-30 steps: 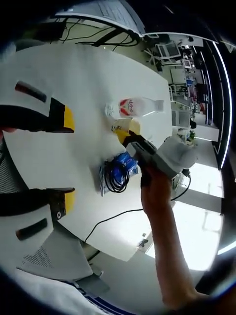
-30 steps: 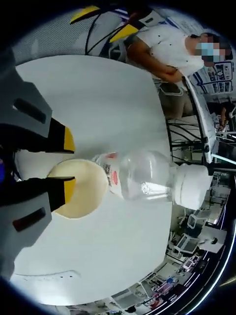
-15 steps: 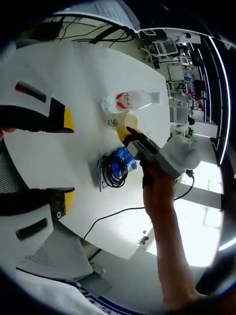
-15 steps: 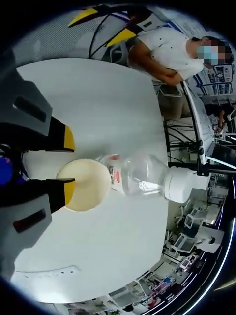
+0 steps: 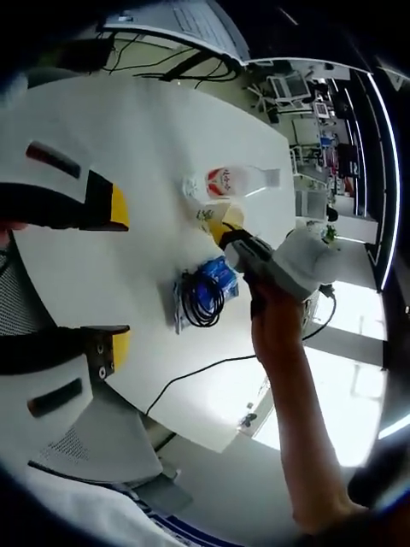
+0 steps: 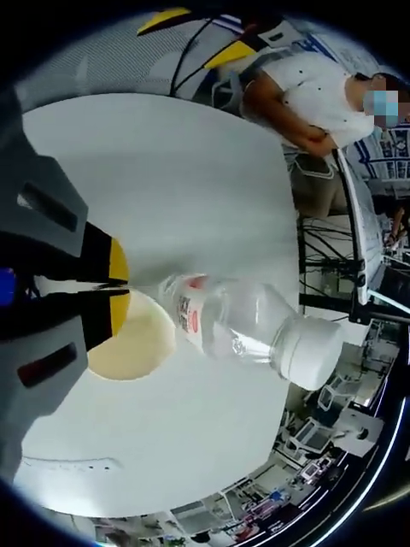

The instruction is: Arrange the tabletop items into an orderly group along one side of the table until the central work area is clear of visible clutter.

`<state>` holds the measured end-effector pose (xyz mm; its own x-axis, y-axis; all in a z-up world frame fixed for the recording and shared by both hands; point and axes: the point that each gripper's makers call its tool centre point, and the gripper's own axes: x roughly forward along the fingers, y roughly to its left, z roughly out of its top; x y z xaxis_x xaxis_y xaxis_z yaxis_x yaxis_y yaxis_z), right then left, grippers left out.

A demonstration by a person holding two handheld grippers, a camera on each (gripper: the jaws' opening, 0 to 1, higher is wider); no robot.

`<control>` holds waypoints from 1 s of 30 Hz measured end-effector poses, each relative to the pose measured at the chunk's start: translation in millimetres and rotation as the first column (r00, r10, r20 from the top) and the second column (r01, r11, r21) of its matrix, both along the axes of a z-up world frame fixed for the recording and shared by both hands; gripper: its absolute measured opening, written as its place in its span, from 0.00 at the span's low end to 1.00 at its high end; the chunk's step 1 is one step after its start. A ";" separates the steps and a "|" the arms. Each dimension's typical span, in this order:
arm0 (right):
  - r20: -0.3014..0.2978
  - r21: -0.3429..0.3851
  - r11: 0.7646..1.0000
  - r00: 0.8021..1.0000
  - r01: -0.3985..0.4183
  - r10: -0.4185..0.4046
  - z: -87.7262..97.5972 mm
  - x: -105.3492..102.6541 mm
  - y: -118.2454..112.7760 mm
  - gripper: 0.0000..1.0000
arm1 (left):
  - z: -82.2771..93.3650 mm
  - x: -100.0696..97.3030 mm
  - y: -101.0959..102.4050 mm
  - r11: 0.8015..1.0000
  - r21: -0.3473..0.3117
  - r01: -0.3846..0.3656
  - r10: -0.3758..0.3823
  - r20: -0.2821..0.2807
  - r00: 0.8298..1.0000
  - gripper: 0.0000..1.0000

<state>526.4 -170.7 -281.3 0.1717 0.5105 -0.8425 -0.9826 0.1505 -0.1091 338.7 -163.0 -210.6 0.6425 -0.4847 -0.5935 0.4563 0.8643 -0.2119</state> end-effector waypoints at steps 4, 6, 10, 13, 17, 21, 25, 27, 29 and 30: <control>0.015 -0.019 1.000 1.000 -0.019 0.020 -1.0 3.7 -2.7 0.00 | 0.5 0.6 0.1 1.000 -0.003 -0.003 0.003 0.002 1.000 0.43; 0.014 -0.020 1.000 1.000 -0.020 0.021 -1.9 6.0 -3.1 0.00 | 0.5 1.2 -0.8 1.000 -0.005 -0.003 0.003 0.002 1.000 0.43; 0.015 -0.039 0.999 0.999 -0.033 0.034 -3.6 6.2 -4.4 0.00 | 0.9 2.6 -1.1 1.000 -0.007 -0.003 0.003 0.004 1.000 0.43; 0.027 -0.057 0.997 0.998 -0.051 0.053 -3.2 4.8 -5.6 0.00 | 1.5 3.7 -0.5 1.000 -0.006 -0.003 0.003 0.004 1.000 0.43; 0.022 -0.066 0.996 0.998 -0.057 0.059 -3.4 1.7 -6.8 0.01 | 2.1 5.1 0.6 1.000 -0.006 -0.003 0.003 0.005 1.000 0.43; 0.022 -0.073 0.996 0.998 -0.049 0.051 -2.5 1.3 -8.5 0.07 | 3.2 6.6 0.5 1.000 -0.009 -0.004 0.004 0.006 1.000 0.43; 0.022 -0.063 0.997 0.999 -0.044 0.045 0.9 0.6 -8.6 0.07 | 3.5 7.4 -0.5 1.000 -0.011 -0.002 0.002 0.007 1.000 0.43; 0.024 -0.064 0.997 0.999 -0.043 0.044 1.9 0.0 -9.4 0.08 | 3.7 7.1 -1.2 1.000 -0.012 -0.001 0.001 0.007 1.000 0.43; 0.024 -0.063 0.997 0.999 -0.039 0.041 2.7 -0.4 -10.7 0.09 | 3.7 7.2 -1.6 1.000 -0.011 0.001 -0.001 0.008 1.000 0.43; 0.023 -0.061 0.997 0.999 -0.039 0.040 3.6 -1.2 -11.0 0.09 | 4.0 7.2 -2.0 1.000 -0.012 0.001 -0.001 0.008 1.000 0.43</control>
<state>525.2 -181.8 -277.7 0.1734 0.4655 -0.8679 -0.9845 0.1042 -0.1409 345.9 -165.0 -206.6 0.6468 -0.4923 -0.5824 0.4585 0.8613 -0.2189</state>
